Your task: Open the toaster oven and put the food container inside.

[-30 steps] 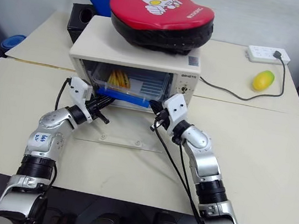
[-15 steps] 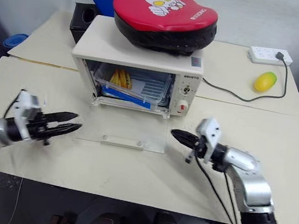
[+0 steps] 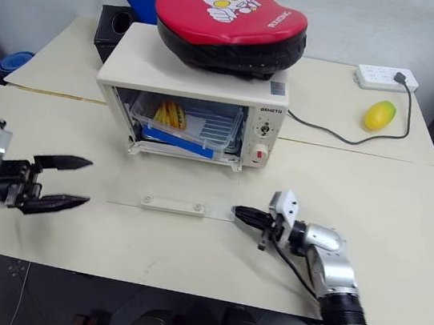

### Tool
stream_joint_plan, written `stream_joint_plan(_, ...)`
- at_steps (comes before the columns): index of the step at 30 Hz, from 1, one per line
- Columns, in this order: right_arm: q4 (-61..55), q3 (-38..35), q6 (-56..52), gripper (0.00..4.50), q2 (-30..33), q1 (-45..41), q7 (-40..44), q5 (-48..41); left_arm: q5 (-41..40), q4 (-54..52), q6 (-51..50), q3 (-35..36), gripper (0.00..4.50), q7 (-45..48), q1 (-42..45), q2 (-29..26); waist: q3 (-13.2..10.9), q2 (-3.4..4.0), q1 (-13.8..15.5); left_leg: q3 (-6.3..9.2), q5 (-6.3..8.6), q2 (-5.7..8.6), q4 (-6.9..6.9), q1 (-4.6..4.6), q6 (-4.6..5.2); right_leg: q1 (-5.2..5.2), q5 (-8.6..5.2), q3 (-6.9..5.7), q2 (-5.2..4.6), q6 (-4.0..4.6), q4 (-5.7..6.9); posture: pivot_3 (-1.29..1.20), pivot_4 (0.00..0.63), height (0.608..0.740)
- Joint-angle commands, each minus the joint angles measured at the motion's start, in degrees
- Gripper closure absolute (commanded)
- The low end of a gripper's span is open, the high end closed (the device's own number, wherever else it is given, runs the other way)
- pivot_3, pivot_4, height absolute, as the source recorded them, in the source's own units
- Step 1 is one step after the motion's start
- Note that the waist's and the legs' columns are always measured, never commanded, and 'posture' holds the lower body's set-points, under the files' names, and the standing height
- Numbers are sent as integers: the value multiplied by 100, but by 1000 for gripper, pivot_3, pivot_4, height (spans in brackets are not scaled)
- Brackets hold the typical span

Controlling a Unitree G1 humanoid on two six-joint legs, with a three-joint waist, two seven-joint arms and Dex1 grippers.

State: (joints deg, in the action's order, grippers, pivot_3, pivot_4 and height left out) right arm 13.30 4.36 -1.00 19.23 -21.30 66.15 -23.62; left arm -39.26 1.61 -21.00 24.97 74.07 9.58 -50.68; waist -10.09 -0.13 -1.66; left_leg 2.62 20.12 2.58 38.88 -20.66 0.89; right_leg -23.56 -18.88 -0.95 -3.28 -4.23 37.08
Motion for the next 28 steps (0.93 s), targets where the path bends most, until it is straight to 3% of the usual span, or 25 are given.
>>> stream_joint_plan(1,-675,-470,-382,4500,-196,-332,-351,-710,-246,-264,-16,378,33,-333,6,128,0,1,9,0,0,0,0,0,0,0,0,0,0,0,0,0,150,740)
stream_joint_plan(7,-1063,-1068,-789,4500,-394,-892,-1020,-1342,-25,-316,525,640,33,-1474,288,753,0,0,49,6,1,2,-1,-1,1,0,0,-4,-1,0,-2,0,150,740)
stream_joint_plan(11,-1363,-1079,-1028,4500,53,-837,-854,-1280,137,-476,807,481,33,-1729,227,1040,0,0,56,4,2,5,1,-3,2,-2,1,-3,-2,-1,-2,0,150,740)
stream_joint_plan(17,-1455,-896,-268,2737,1056,-68,48,-562,709,-337,1121,183,0,-1421,-396,744,1,-1,81,3,4,5,-14,-9,7,-4,1,-3,-2,-2,-10,0,150,740)
stream_joint_plan(25,-1118,-1086,1284,50,1562,1203,648,-37,1439,367,2693,145,0,-1054,-1468,859,0,-1,36,-7,3,2,-26,11,6,10,0,5,-2,-1,-22,0,150,740)
stream_joint_plan(28,-1109,-1166,1439,50,1489,1479,464,-27,1488,143,2892,62,0,-1293,-1478,1099,0,-1,62,-8,1,3,-18,11,8,15,1,5,-6,-1,-18,0,150,740)
